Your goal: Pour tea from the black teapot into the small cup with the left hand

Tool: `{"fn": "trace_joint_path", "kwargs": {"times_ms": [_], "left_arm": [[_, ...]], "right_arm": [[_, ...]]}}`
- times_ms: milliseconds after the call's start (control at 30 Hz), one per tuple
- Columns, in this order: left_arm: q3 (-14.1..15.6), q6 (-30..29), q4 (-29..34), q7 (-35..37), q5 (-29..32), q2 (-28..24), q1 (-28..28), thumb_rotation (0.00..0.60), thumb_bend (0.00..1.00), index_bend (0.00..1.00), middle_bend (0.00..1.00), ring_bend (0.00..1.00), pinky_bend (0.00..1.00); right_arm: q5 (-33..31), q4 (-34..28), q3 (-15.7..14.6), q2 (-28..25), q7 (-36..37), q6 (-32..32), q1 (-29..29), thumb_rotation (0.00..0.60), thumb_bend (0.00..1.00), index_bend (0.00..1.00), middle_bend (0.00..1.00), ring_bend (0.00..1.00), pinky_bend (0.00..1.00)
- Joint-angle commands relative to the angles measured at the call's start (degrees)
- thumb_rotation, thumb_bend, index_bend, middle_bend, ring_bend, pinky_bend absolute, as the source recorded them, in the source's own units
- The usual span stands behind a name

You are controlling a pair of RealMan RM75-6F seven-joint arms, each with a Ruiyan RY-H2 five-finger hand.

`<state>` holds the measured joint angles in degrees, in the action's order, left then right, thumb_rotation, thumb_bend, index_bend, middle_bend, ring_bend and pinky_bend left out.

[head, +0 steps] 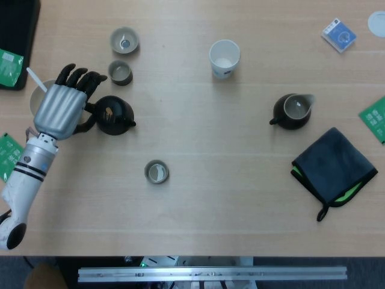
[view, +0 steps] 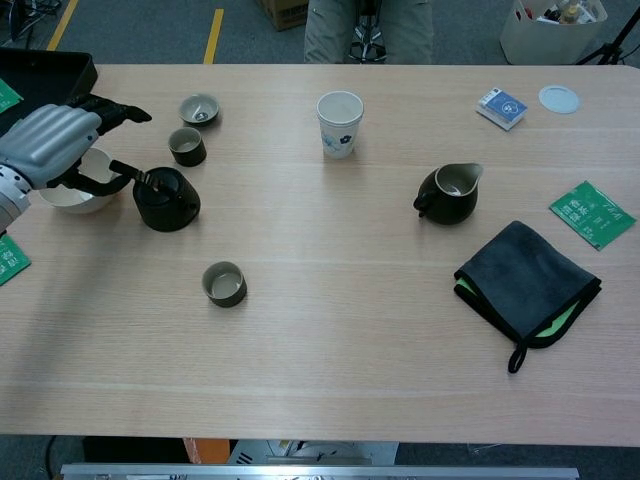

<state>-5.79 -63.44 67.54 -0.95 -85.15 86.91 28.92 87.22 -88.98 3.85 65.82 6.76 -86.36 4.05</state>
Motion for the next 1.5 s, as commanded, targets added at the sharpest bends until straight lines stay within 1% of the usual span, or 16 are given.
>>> {"fn": "trace_joint_path", "kwargs": {"times_ms": [33,267,633,700,833,1100,1267,1400,1500], "left_arm": [[-0.45,0.71,0.17,0.12,0.44,0.16,0.83,0.600,0.31,0.17,0.20,0.14,0.09],[-0.19,2.72,0.13,-0.71,0.52,0.56,2.71,0.600,0.31,0.21,0.22,0.15,0.09],[-1.45,5.40,-0.67,-3.72,2.76,2.69,5.87,0.600,0.31,0.22,0.23,0.15,0.09],[-1.29,6.01,-0.40,-4.33,2.72,2.50,6.45,0.600,0.31,0.24,0.25,0.15,0.09],[-0.84,6.49,1.29,-5.80,2.13,1.37,7.38,0.600,0.31,0.29,0.29,0.19,0.09],[-0.83,8.07,3.11,-8.74,2.34,0.80,9.43,0.600,0.31,0.29,0.29,0.20,0.09],[-1.04,10.56,3.62,-11.40,4.44,0.92,10.66,0.600,0.30,0.29,0.29,0.20,0.09],[-0.50,13.73,5.10,-14.27,7.15,-0.02,11.29,0.600,0.30,0.29,0.29,0.20,0.09],[-0.14,15.02,6.40,-16.52,9.00,-0.83,11.46,0.600,0.30,0.29,0.29,0.20,0.09]], "right_arm": [[-0.03,0.08,-0.03,-0.02,0.11,-0.13,-0.12,0.600,0.01,0.47,0.39,0.27,0.28],[-0.16,0.28,-0.05,-0.19,0.47,-0.63,-0.56,0.600,0.01,0.47,0.39,0.27,0.28],[-0.31,0.84,-0.06,-0.19,1.29,-1.26,-1.18,0.600,0.01,0.47,0.39,0.27,0.28],[-0.34,0.93,-0.08,-0.21,1.40,-1.27,-1.24,0.600,0.01,0.47,0.39,0.27,0.28],[-0.47,1.13,-0.05,-0.15,1.62,-1.29,-1.37,0.600,0.01,0.47,0.39,0.27,0.28],[-0.48,1.63,-0.01,0.14,2.04,-1.15,-1.37,0.600,0.01,0.47,0.39,0.27,0.28],[-0.69,2.03,-0.04,0.21,2.41,-1.09,-1.53,0.600,0.01,0.47,0.39,0.27,0.28],[-0.70,2.30,0.00,0.17,2.77,-1.28,-1.70,0.600,0.01,0.47,0.39,0.27,0.28],[-0.63,2.47,-0.05,0.22,2.97,-1.29,-1.76,0.600,0.01,0.47,0.39,0.27,0.28]]}}
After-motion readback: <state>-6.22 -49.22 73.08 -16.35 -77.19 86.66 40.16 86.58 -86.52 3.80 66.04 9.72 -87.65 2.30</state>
